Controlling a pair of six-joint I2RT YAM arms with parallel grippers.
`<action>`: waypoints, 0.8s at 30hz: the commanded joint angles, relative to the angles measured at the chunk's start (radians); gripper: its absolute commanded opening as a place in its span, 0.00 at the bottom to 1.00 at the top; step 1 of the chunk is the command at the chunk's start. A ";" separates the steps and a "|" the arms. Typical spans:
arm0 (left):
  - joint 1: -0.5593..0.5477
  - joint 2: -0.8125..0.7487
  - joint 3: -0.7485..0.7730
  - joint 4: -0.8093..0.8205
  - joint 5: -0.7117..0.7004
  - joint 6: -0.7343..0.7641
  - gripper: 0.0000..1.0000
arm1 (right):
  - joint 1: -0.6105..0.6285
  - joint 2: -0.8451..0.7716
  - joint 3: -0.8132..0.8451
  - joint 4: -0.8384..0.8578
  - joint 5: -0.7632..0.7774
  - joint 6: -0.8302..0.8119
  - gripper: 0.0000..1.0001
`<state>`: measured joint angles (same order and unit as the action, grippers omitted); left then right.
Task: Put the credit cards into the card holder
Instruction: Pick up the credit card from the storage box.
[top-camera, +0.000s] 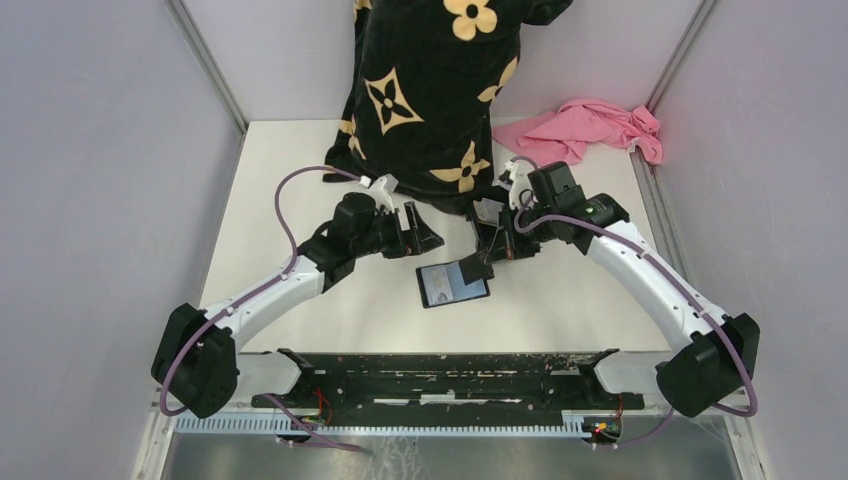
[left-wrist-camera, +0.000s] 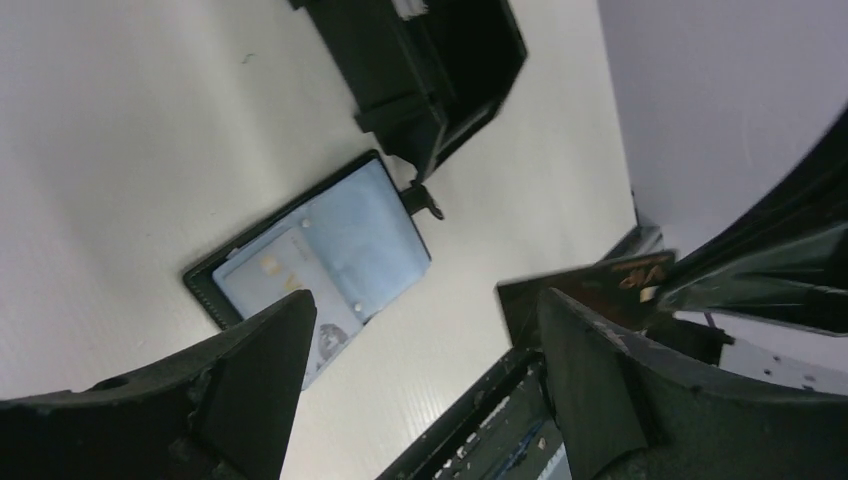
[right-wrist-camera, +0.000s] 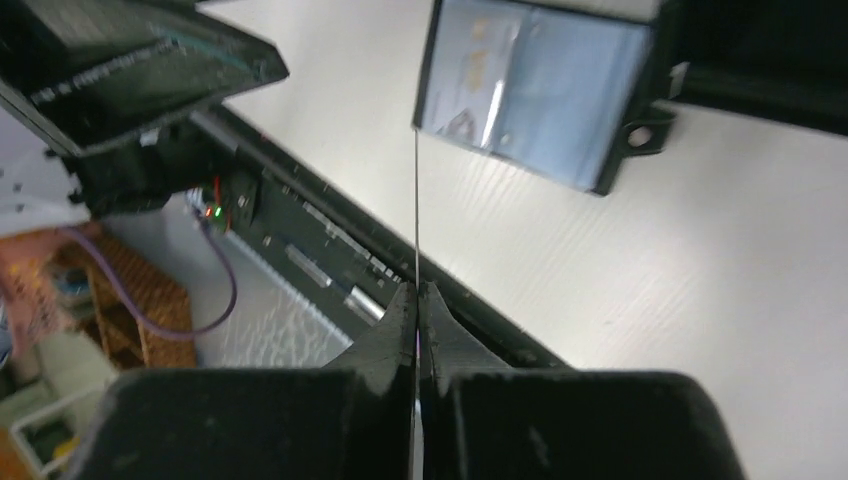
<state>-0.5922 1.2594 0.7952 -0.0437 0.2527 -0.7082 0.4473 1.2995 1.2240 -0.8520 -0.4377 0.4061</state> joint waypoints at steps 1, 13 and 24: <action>0.010 -0.030 0.002 0.130 0.232 0.078 0.88 | 0.044 -0.062 -0.065 0.068 -0.207 0.046 0.01; 0.011 0.024 -0.090 0.333 0.605 -0.025 0.78 | 0.060 -0.121 -0.232 0.273 -0.403 0.174 0.01; 0.011 0.002 -0.161 0.392 0.710 -0.068 0.70 | 0.059 -0.071 -0.300 0.451 -0.474 0.277 0.01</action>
<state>-0.5846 1.2846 0.6464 0.2680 0.8749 -0.7349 0.5041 1.2129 0.9409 -0.5373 -0.8455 0.6262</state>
